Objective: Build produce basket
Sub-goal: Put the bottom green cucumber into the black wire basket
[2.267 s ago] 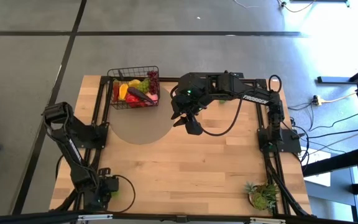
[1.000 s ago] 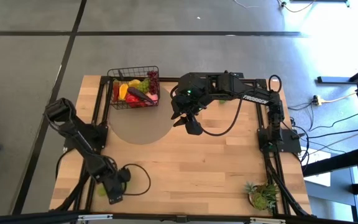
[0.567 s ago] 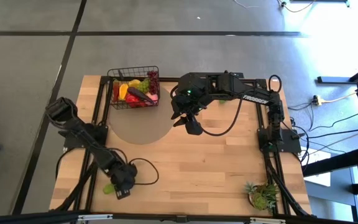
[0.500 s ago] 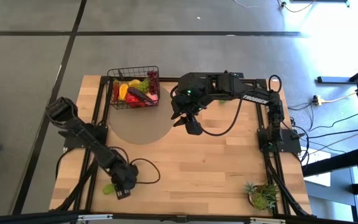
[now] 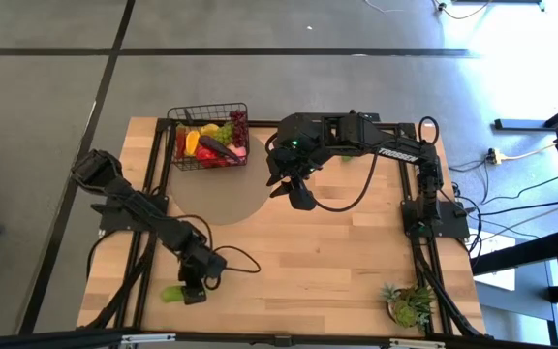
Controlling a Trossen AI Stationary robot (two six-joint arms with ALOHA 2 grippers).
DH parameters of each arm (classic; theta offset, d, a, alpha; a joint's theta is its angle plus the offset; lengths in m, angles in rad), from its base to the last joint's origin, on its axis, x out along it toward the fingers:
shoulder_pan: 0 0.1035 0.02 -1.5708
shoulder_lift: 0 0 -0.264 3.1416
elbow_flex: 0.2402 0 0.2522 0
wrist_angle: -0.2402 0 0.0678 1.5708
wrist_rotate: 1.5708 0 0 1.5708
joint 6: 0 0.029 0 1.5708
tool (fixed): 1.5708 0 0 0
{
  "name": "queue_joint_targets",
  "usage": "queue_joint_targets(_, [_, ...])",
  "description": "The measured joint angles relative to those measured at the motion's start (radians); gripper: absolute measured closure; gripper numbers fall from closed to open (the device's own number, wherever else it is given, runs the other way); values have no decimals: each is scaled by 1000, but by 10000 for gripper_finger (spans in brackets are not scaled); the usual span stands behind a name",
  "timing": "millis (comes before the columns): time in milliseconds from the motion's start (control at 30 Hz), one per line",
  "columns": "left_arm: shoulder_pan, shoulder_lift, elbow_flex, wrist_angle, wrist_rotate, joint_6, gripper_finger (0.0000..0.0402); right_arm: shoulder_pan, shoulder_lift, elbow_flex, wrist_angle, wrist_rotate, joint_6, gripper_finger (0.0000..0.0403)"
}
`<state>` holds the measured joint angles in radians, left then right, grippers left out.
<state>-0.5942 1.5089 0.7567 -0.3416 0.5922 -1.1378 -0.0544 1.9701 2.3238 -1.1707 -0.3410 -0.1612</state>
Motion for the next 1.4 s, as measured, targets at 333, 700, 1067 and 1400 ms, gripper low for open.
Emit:
queue_joint_targets(333, [13, -52, 0, -17, -161, 24, 297, 0, 0, 0, 0, 0, 0, 270])
queue_joint_targets(700, [73, -316, 0, -226, -549, -64, 294, 0, 0, 0, 0, 0, 0, 270])
queue_joint_targets(1067, [233, -542, 1, -278, -1054, -44, 292, 0, 0, 0, 1, 0, 0, 270])
queue_joint_targets(1400, [458, -656, 1, -277, -1334, 171, 292, 0, 0, 0, 1, 0, 0, 269])
